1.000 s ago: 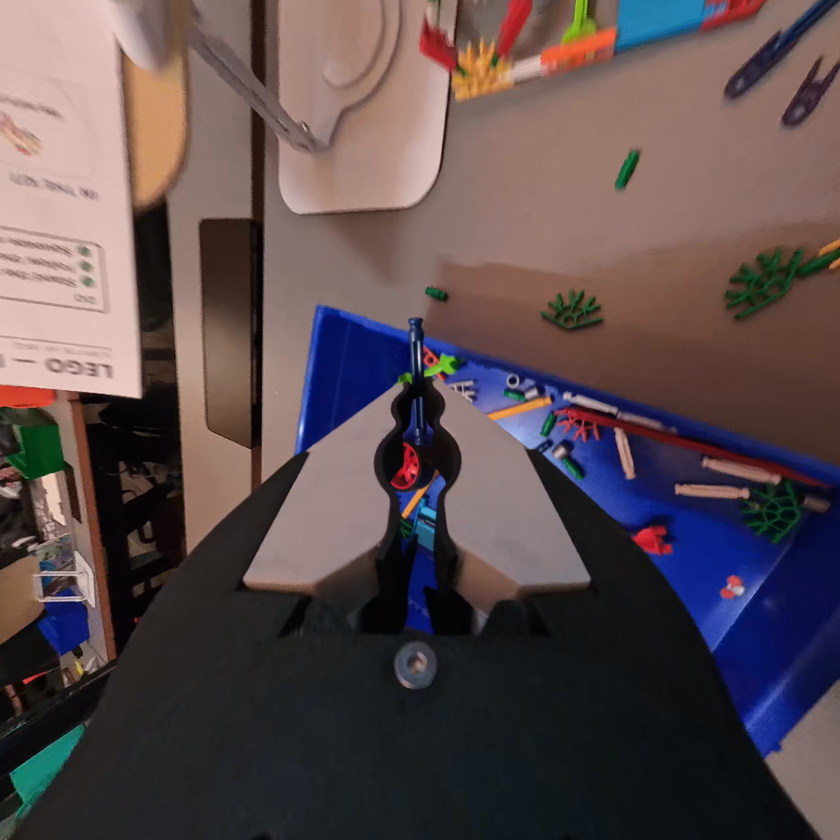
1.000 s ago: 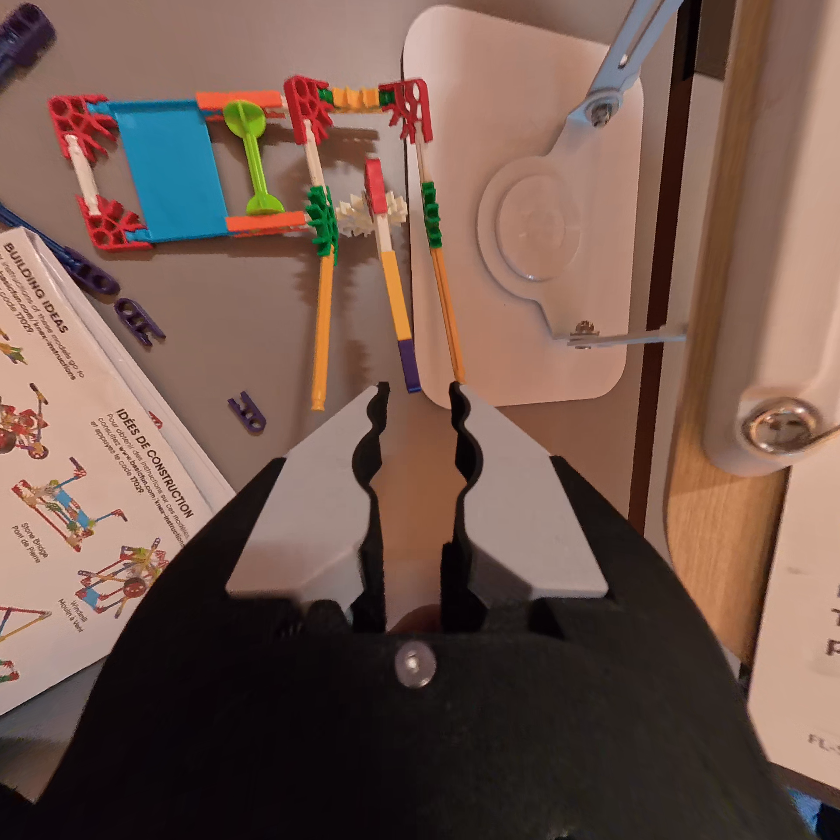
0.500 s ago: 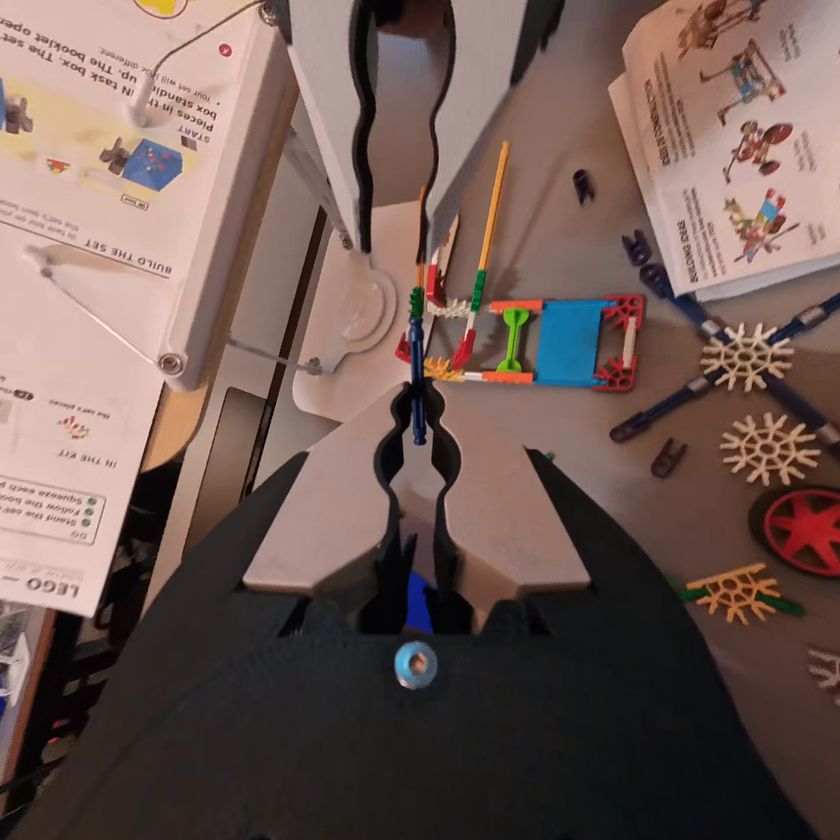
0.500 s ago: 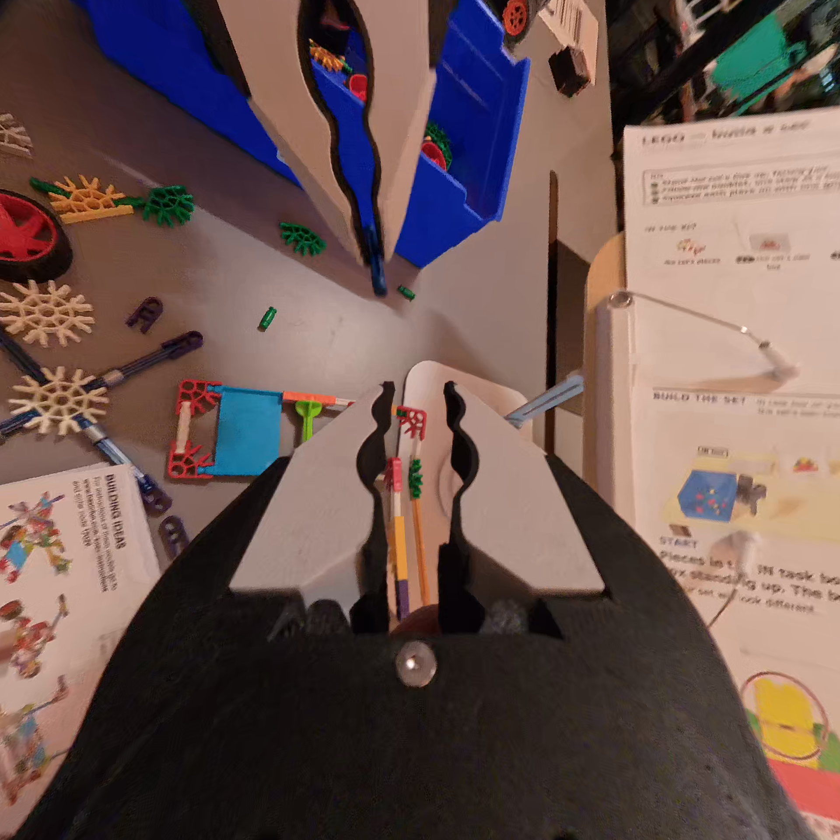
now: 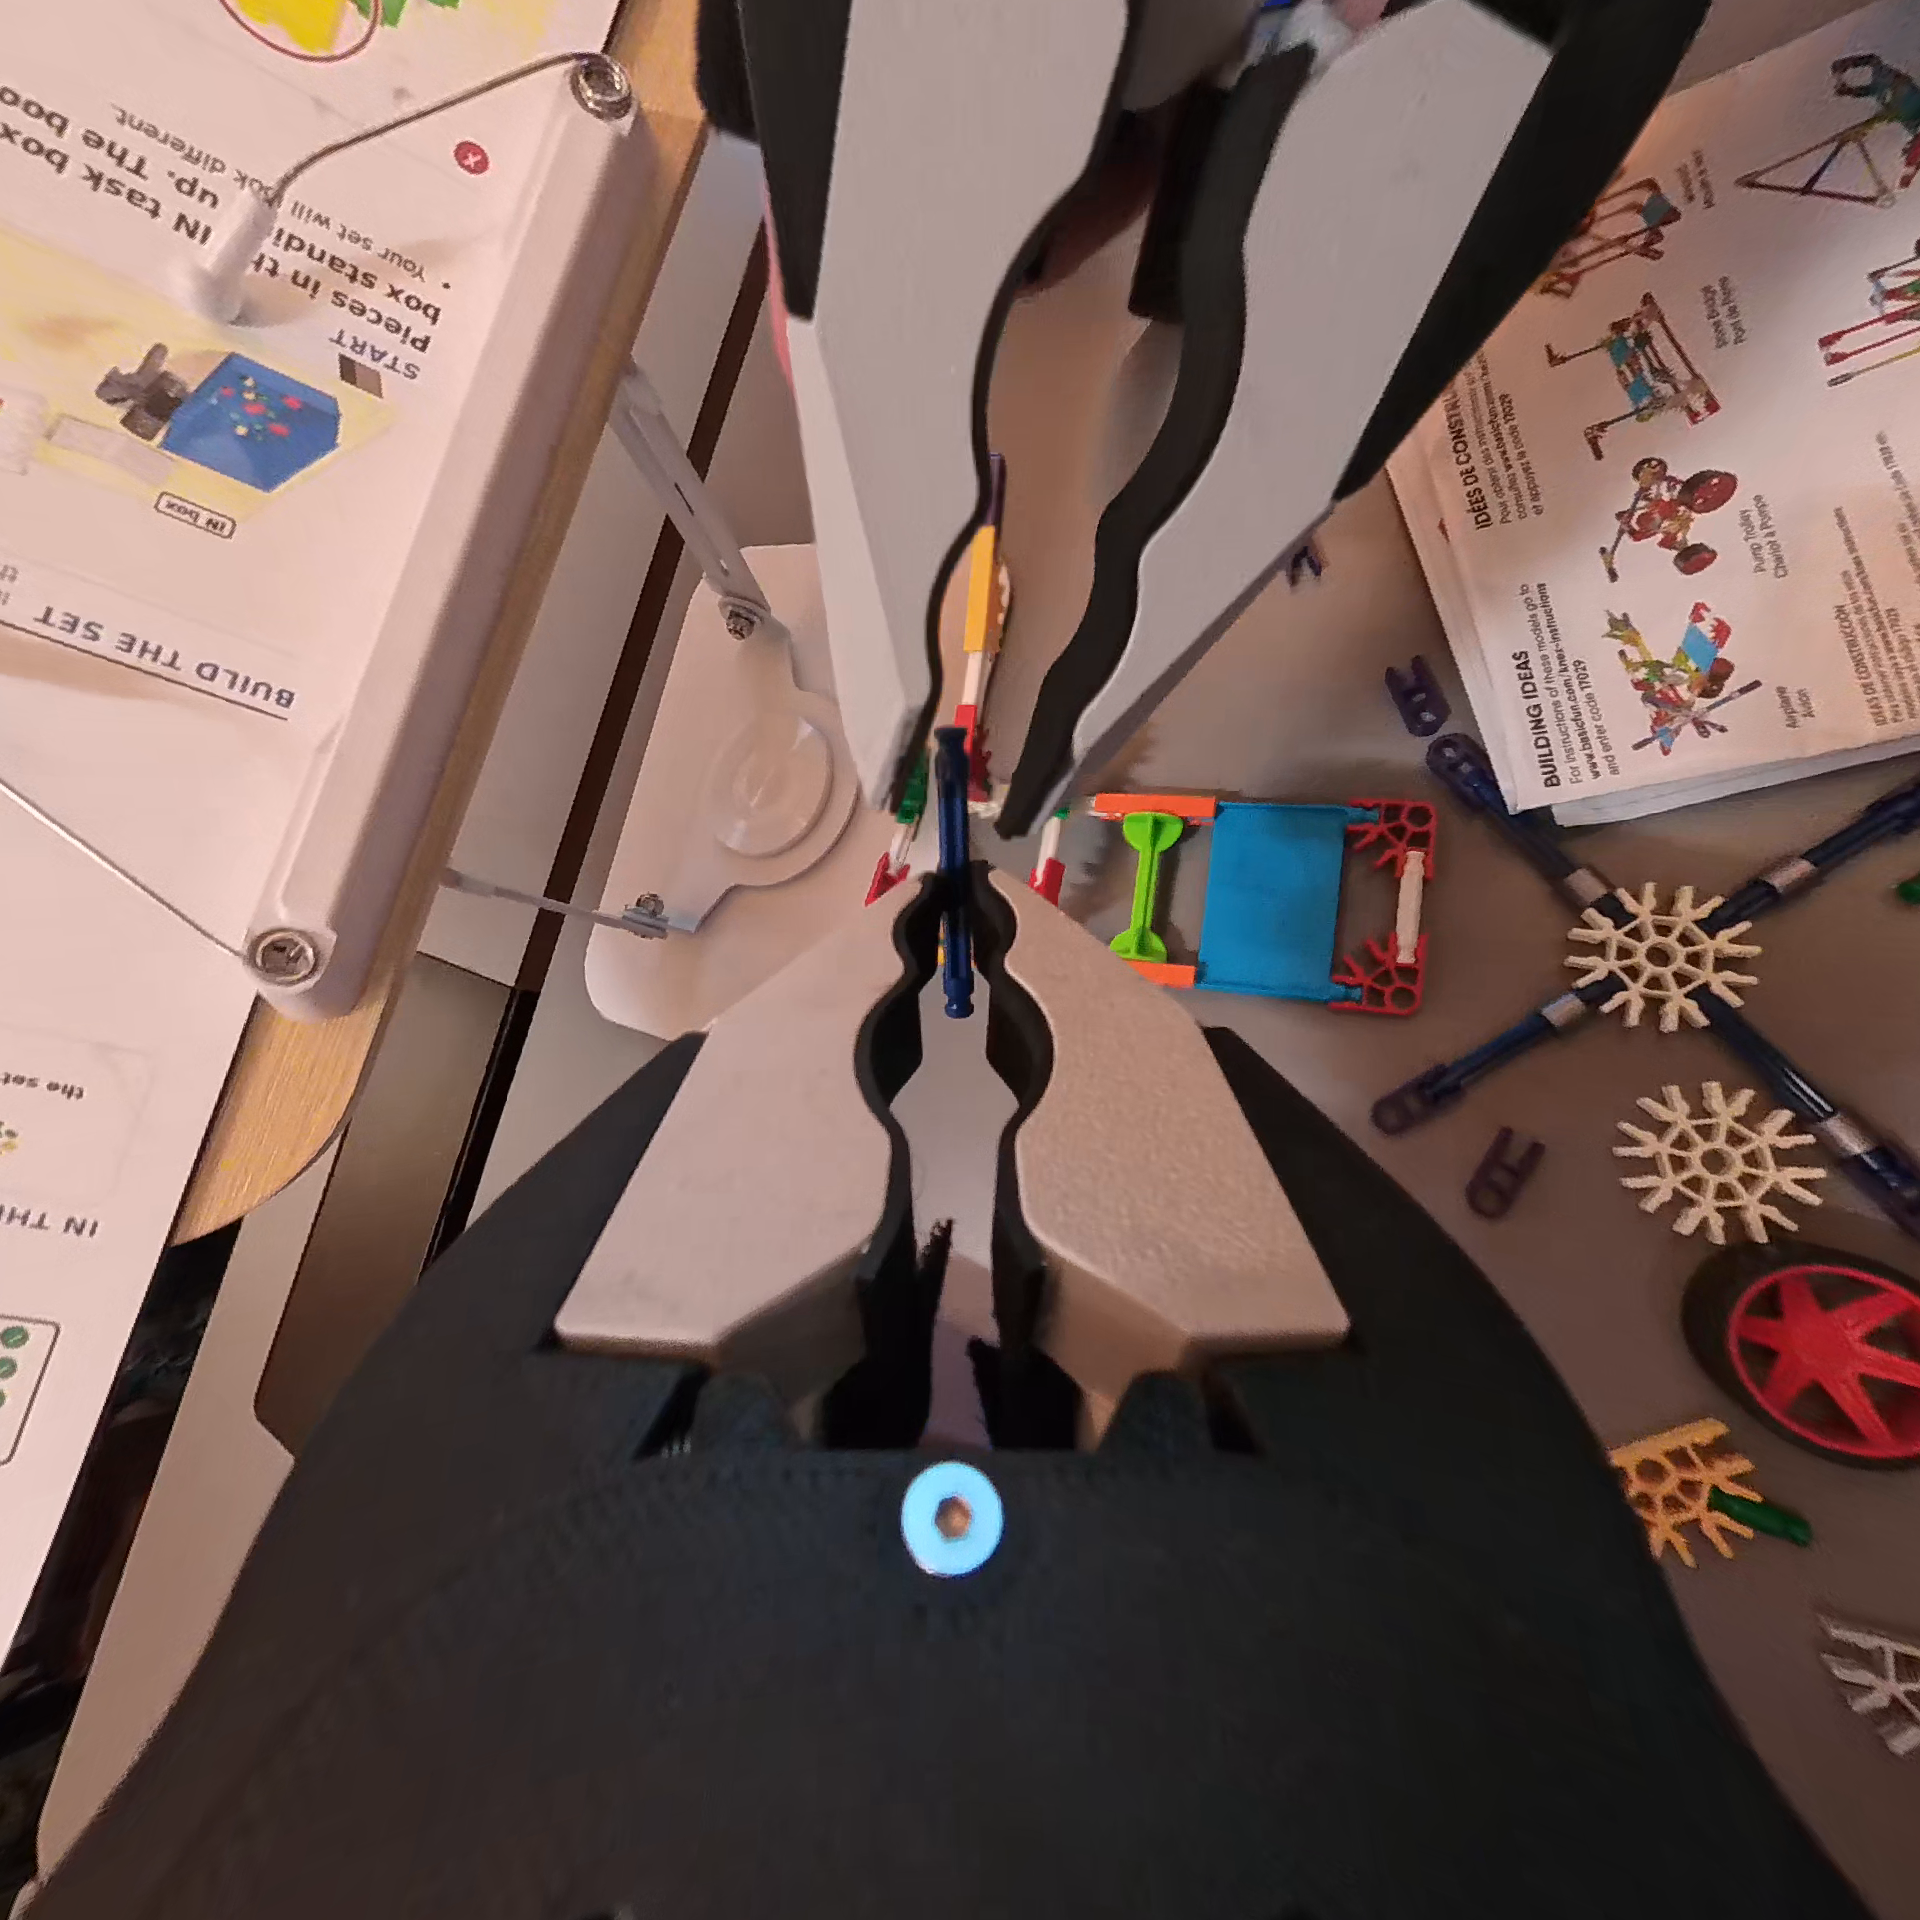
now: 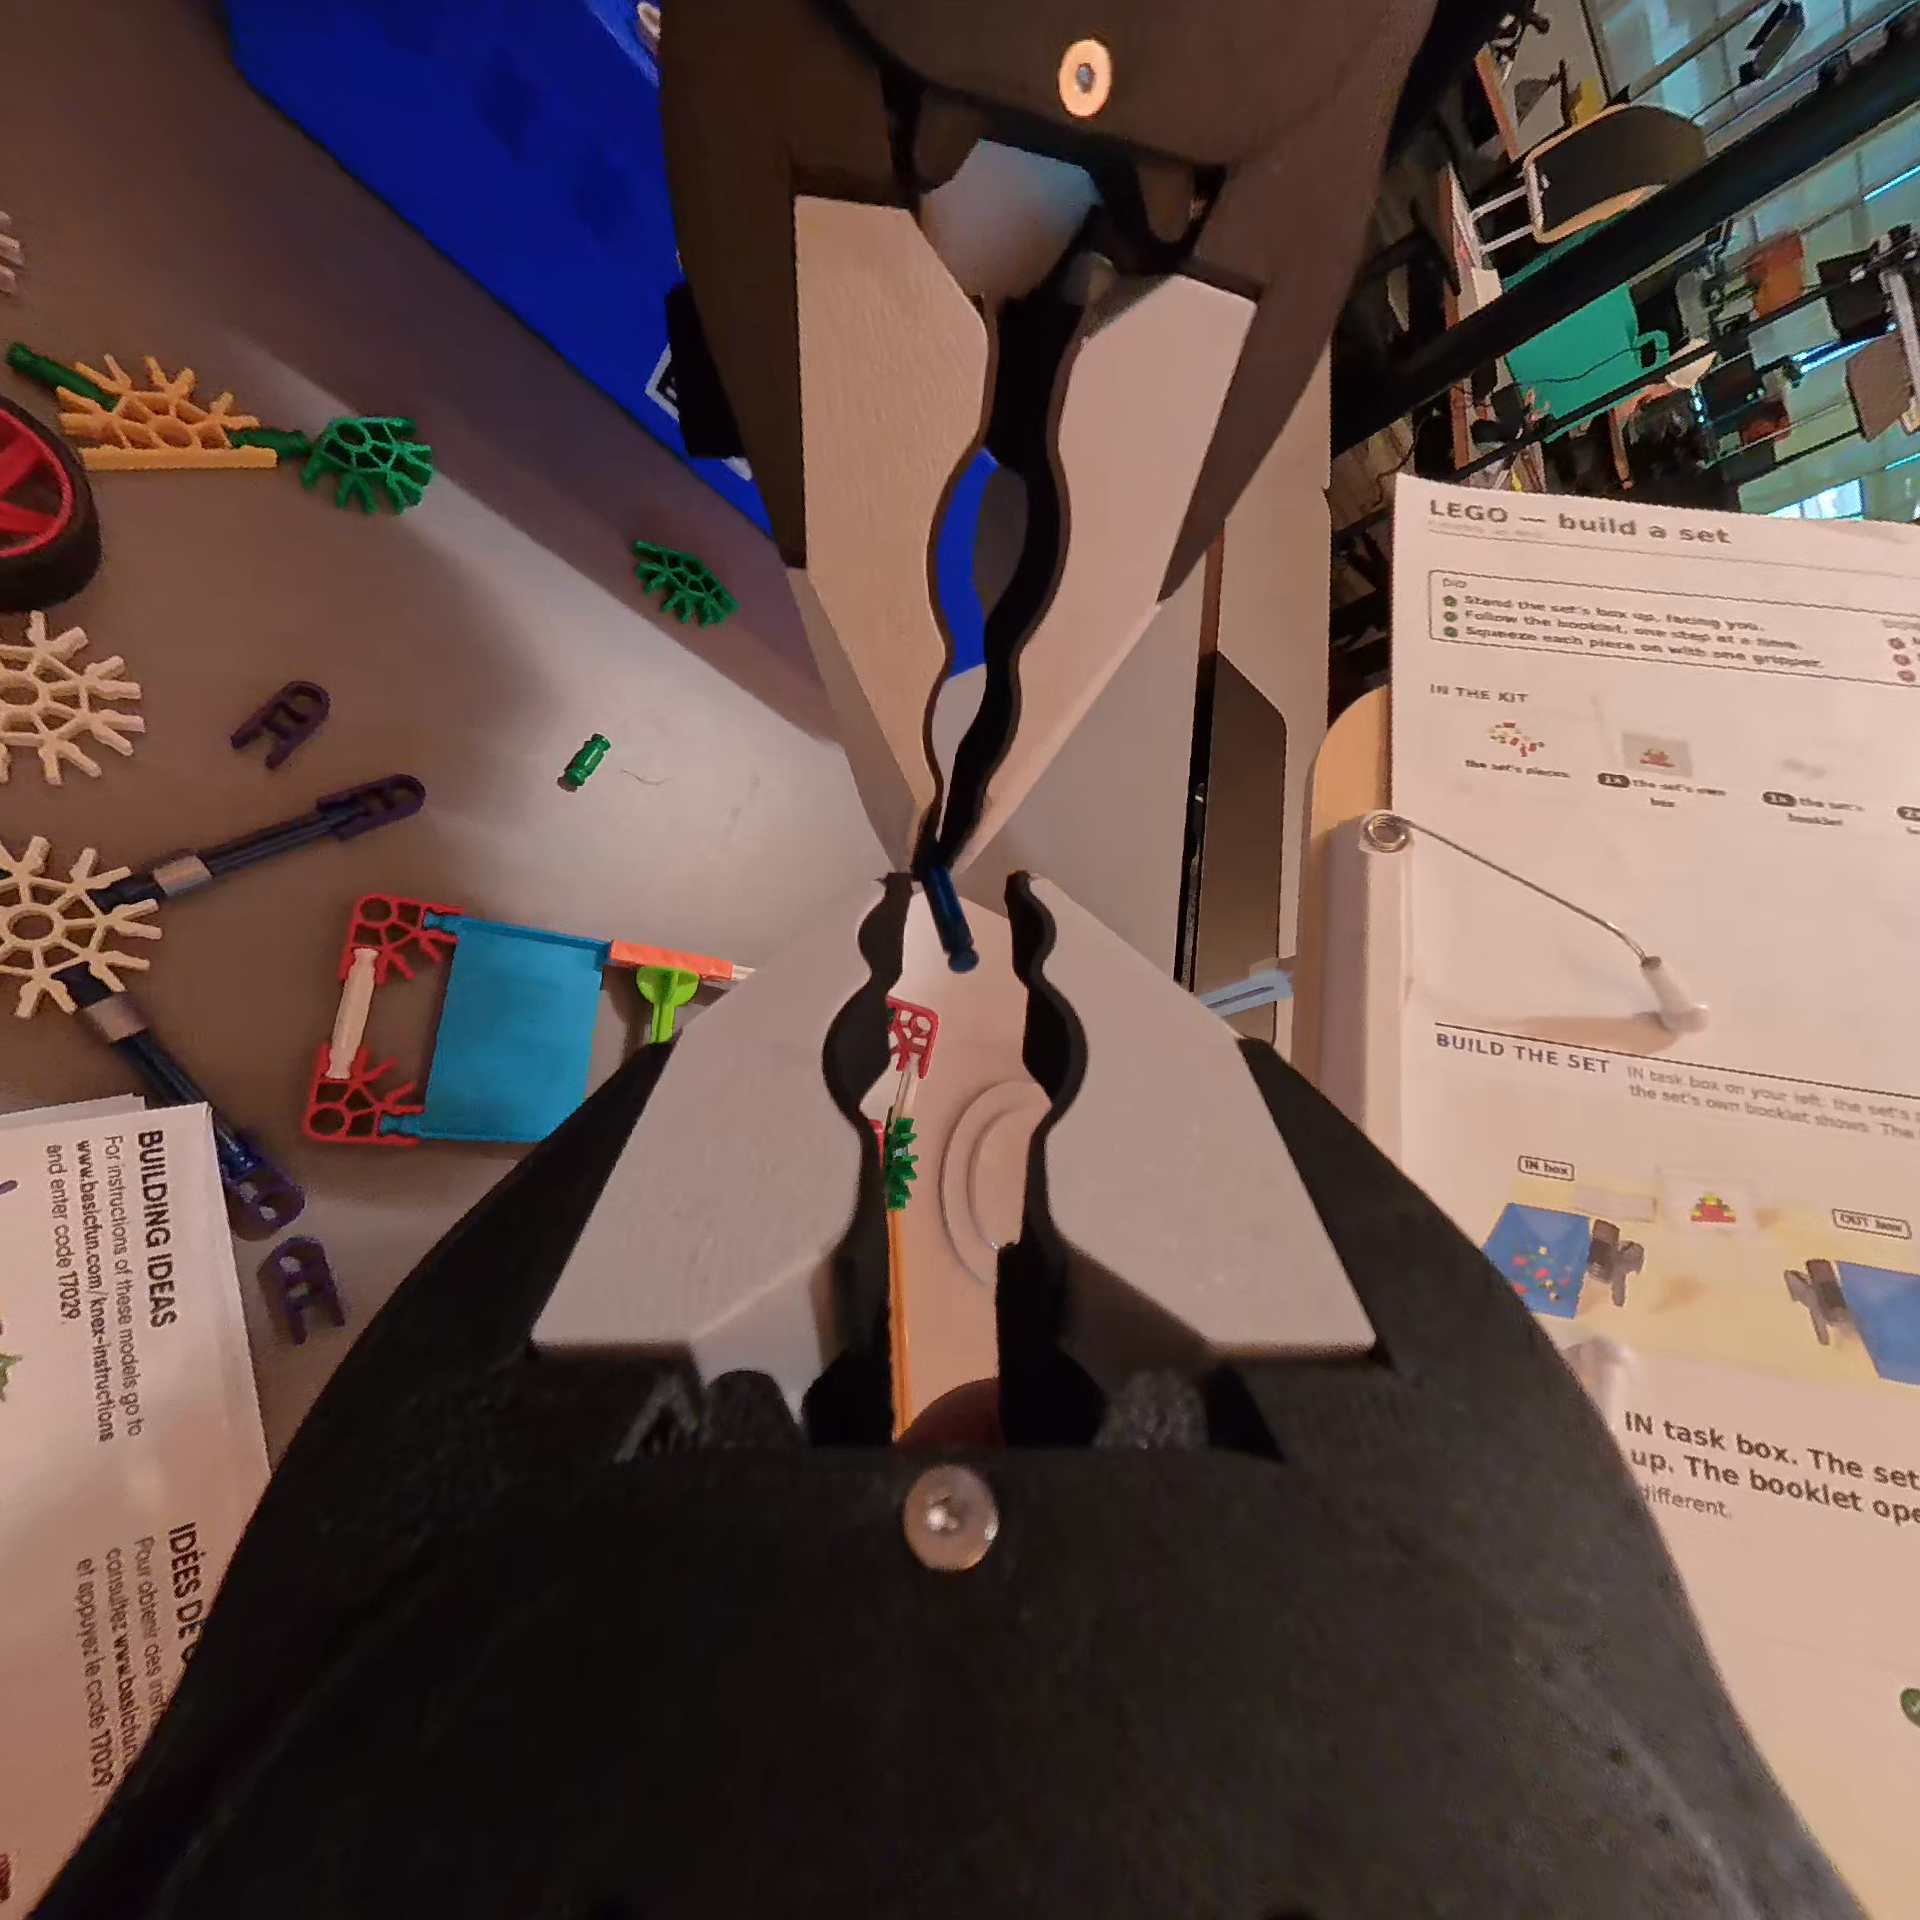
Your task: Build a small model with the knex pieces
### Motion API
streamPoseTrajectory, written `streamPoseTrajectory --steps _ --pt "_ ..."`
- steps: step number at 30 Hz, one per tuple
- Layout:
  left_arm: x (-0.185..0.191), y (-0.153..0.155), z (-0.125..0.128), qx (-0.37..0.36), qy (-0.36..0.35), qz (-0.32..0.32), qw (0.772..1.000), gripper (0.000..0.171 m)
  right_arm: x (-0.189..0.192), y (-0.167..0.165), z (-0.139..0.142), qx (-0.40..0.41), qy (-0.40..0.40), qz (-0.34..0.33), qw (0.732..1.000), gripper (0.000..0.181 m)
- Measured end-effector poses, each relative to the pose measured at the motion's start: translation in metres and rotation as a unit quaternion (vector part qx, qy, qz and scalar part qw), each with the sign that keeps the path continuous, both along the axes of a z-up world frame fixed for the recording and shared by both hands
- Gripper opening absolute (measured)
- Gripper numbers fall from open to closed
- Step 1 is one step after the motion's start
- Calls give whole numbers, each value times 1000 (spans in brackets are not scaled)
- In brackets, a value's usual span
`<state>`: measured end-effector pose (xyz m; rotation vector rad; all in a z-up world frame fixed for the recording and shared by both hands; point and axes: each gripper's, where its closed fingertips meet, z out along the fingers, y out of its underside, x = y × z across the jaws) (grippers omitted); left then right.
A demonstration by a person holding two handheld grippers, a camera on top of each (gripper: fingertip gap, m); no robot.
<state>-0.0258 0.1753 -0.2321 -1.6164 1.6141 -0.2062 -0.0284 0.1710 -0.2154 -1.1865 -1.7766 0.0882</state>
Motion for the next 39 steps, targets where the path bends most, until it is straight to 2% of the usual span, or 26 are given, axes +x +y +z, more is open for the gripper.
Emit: streamPoseTrajectory --steps 8,15,19,25,39 --pt "6 0 -3 -13 3 -11 1000 3 2 1 -11 15 -33 1 999 14" --pt "5 2 -4 -25 1 -4 1000 3 8 0 -19 -5 -53 -5 999 25" --pt "8 -3 -5 -43 -6 -9 999 3 10 3 -18 -5 -51 -9 999 24" --pt "13 -11 -7 -50 -7 -20 999 2 8 1 -26 4 -71 -4 997 8" --pt "12 -19 -13 -69 -10 -25 997 3 7 -10 -33 -40 -77 22 996 3"
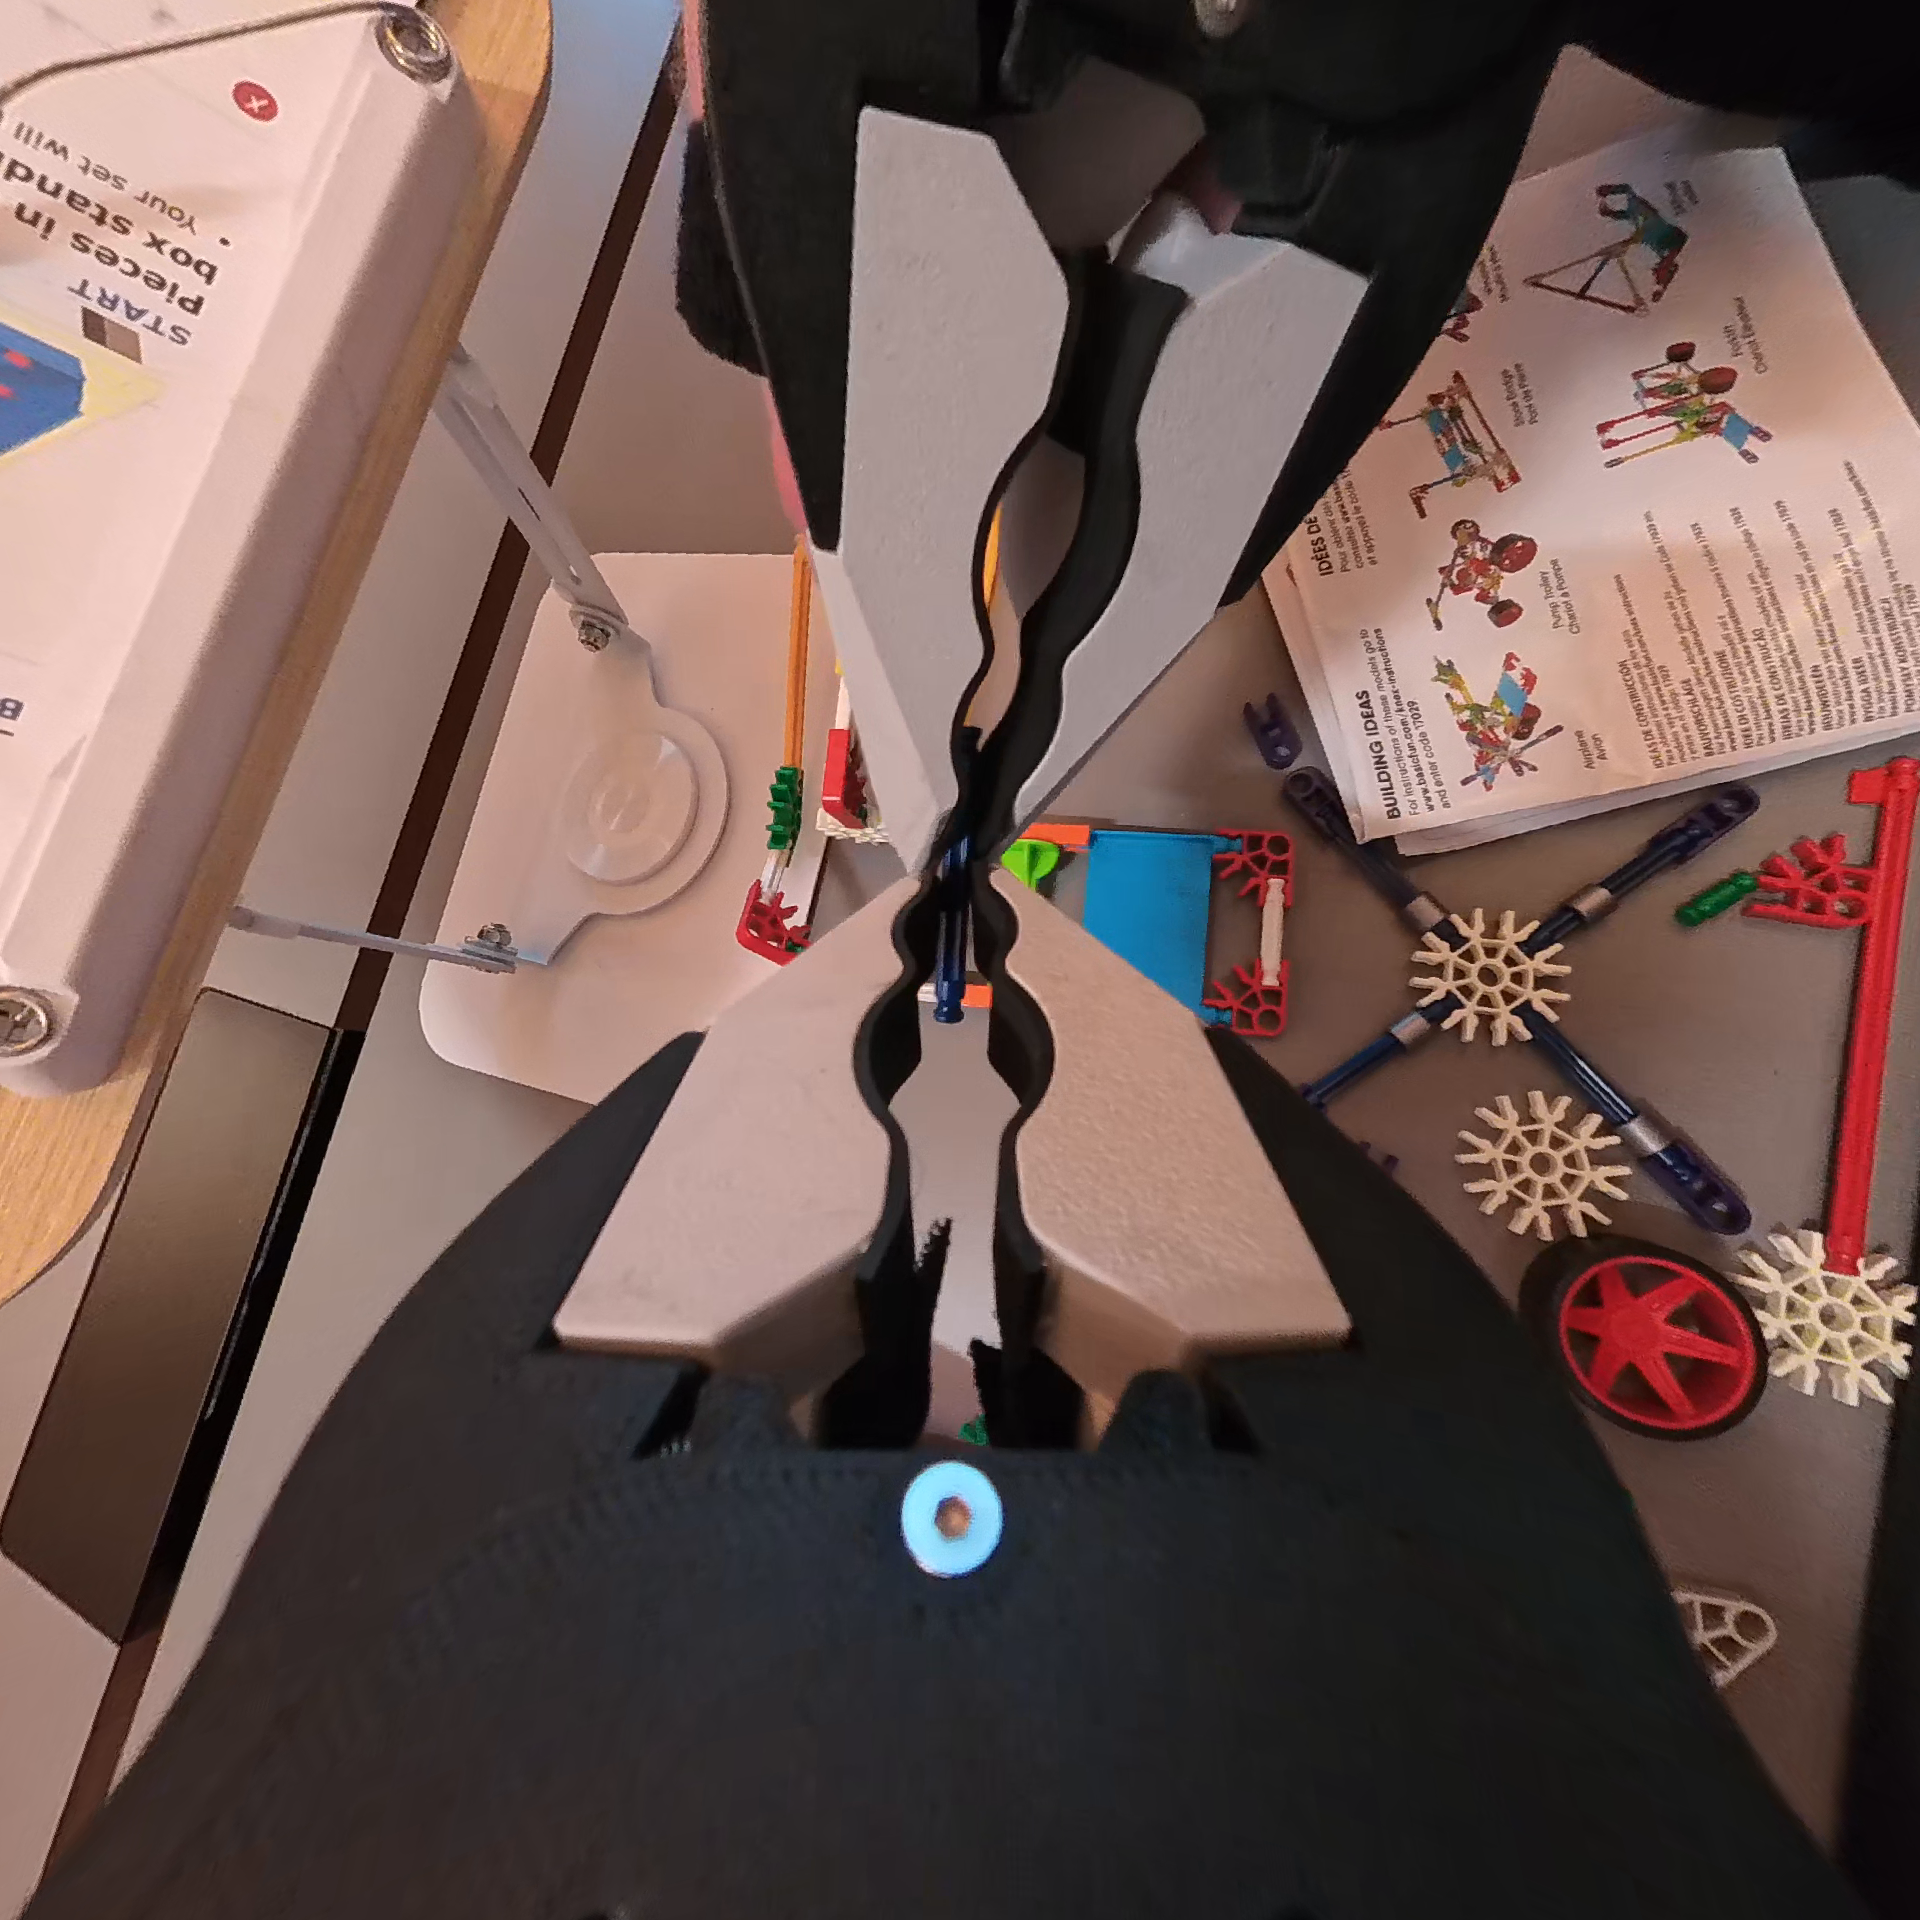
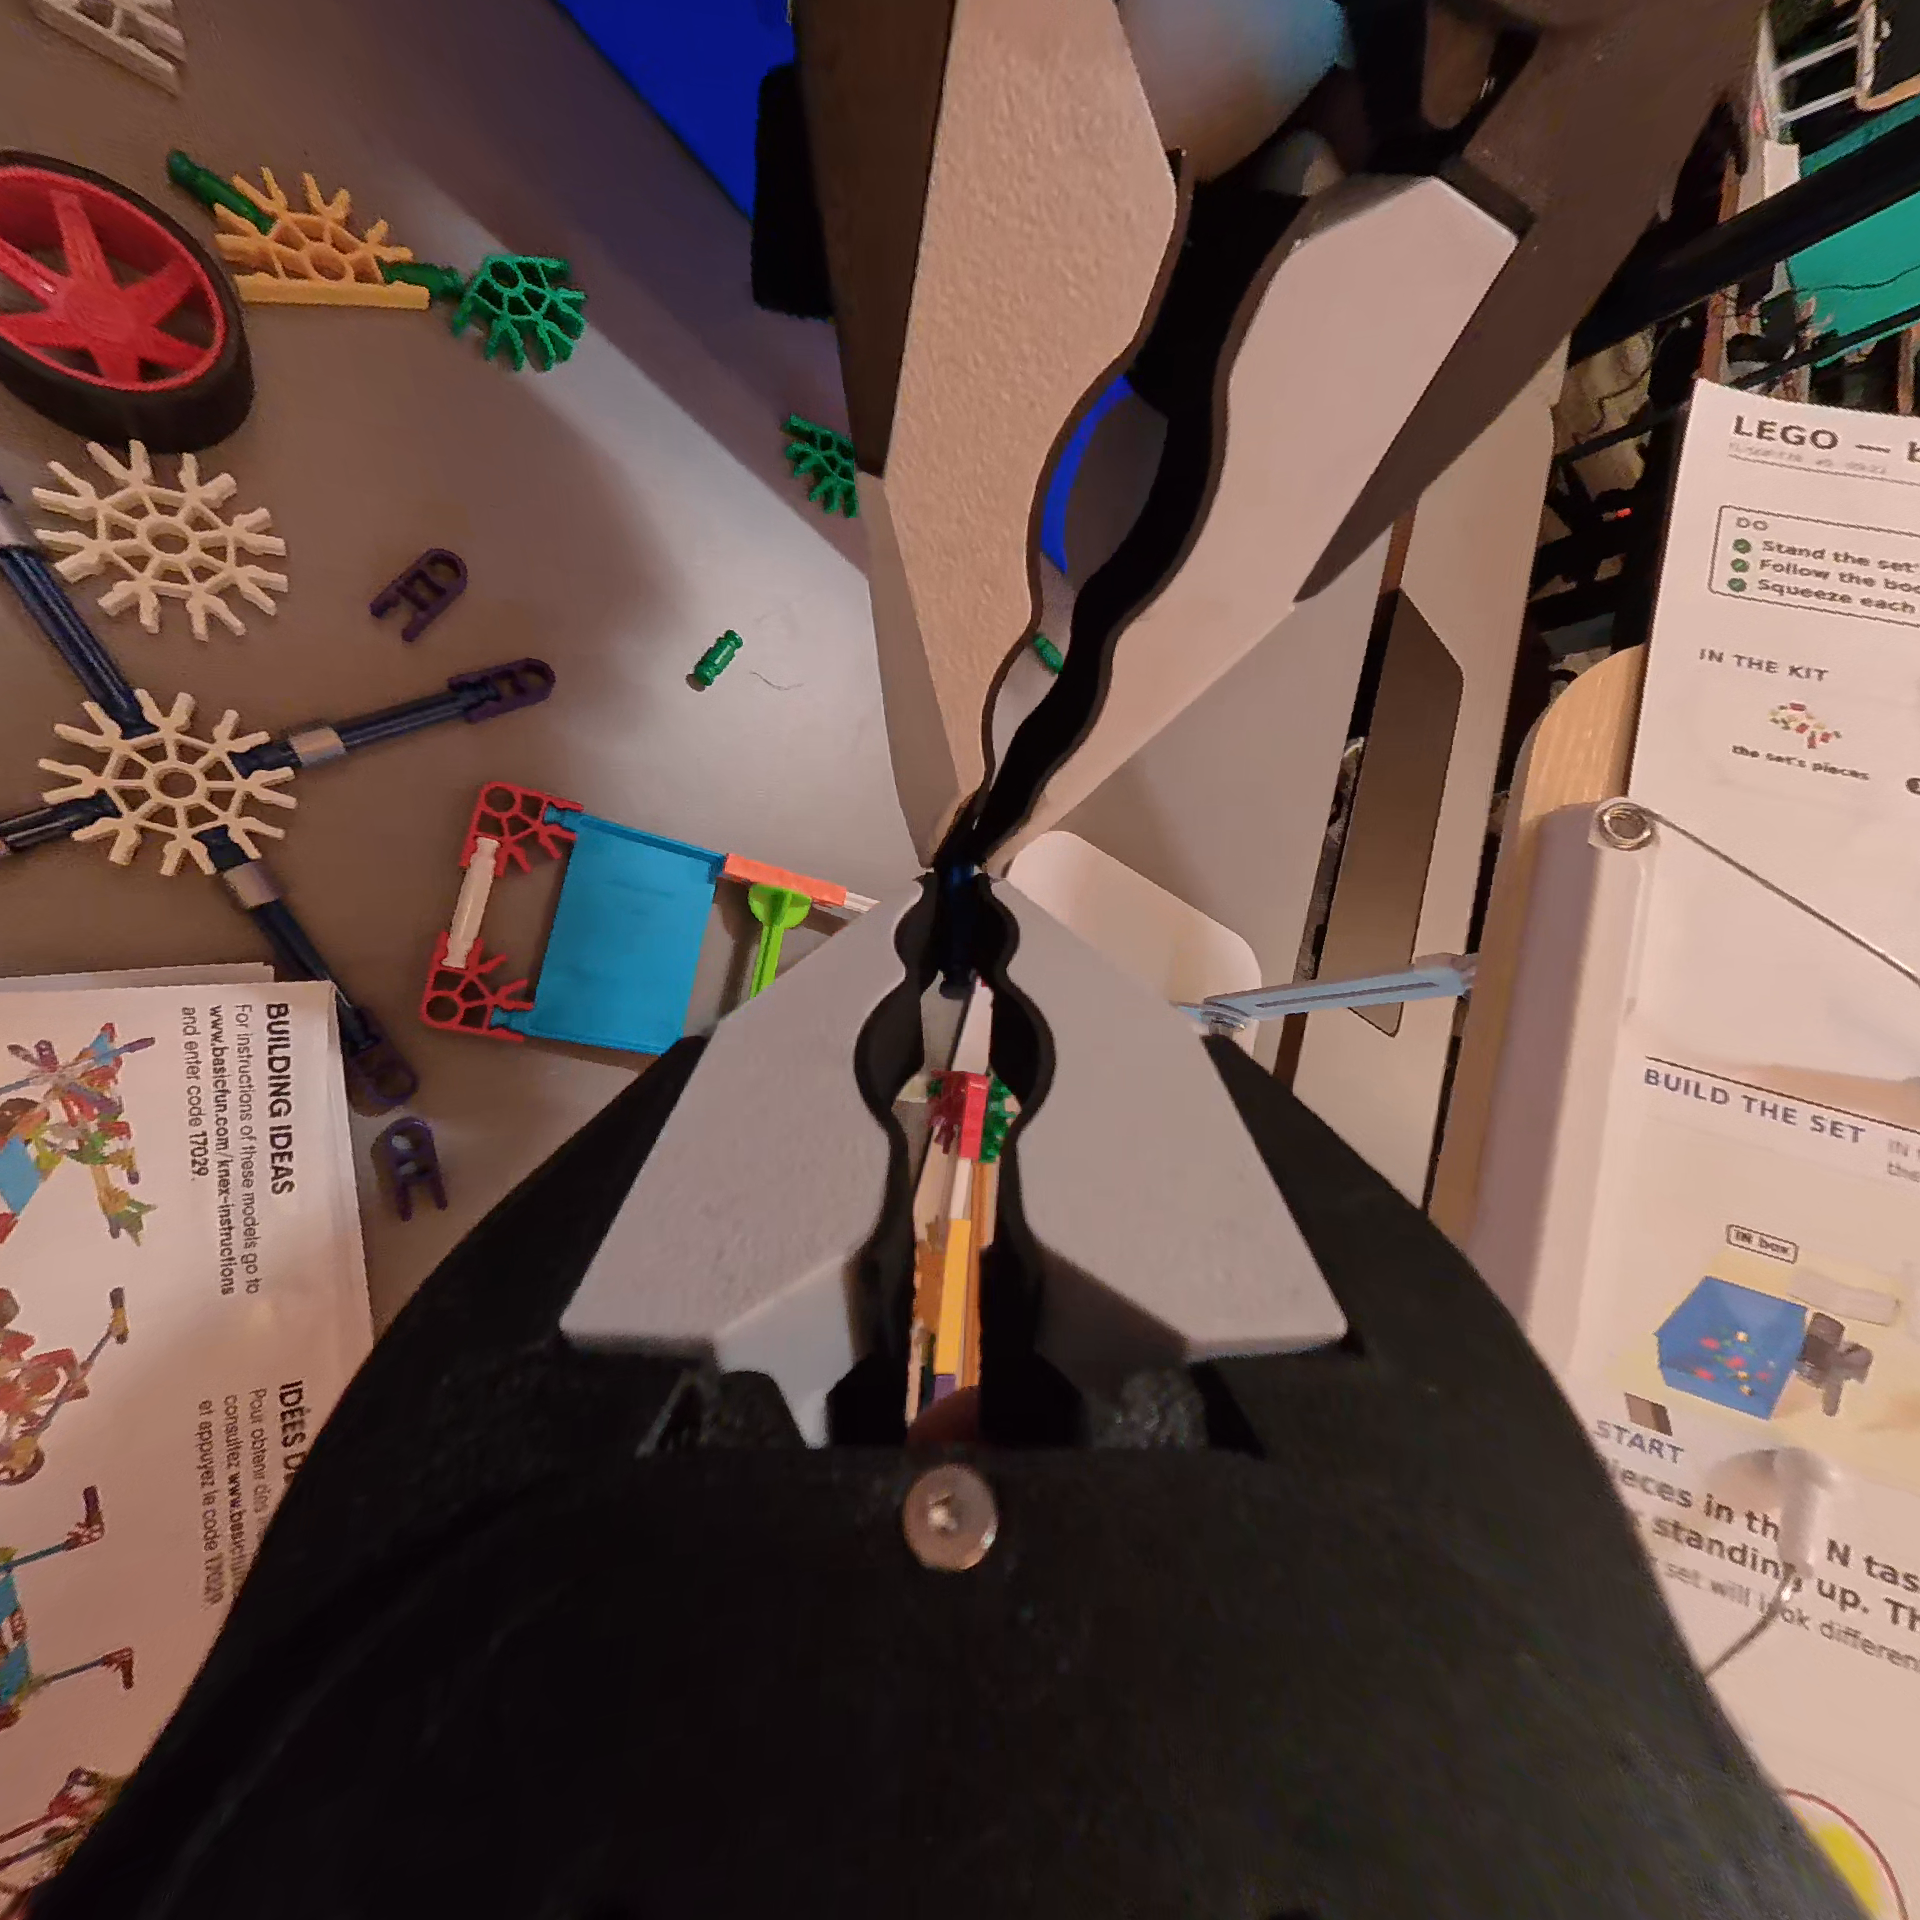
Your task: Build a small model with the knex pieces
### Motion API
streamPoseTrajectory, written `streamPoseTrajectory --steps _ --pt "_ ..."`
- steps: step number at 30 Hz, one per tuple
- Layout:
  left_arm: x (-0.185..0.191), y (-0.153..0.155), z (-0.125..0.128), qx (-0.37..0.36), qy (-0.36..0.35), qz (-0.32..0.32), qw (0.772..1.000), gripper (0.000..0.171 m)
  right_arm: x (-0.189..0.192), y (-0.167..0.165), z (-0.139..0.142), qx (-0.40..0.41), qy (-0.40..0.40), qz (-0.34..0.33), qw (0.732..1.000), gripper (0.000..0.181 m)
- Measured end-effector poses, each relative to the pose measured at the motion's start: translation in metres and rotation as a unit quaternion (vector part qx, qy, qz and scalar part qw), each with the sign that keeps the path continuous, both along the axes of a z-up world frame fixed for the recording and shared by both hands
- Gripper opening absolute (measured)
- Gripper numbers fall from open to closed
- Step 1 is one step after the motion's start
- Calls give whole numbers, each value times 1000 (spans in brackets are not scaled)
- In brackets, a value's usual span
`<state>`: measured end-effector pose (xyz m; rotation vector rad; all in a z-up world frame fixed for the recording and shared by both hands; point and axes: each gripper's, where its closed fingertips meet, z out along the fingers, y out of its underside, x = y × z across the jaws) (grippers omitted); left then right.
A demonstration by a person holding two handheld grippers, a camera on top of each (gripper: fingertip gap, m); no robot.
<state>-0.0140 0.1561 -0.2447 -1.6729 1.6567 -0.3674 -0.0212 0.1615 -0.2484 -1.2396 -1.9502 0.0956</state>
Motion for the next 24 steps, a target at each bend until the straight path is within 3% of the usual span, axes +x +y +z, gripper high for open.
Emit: streamPoseTrajectory --steps 18,24 --pt "-16 -9 5 -22 2 3 1000 7 4 -5 4 -45 18 13 999 3" --pt "-43 2 22 45 19 39 998 14 9 -6 2 -64 14 10 998 2"
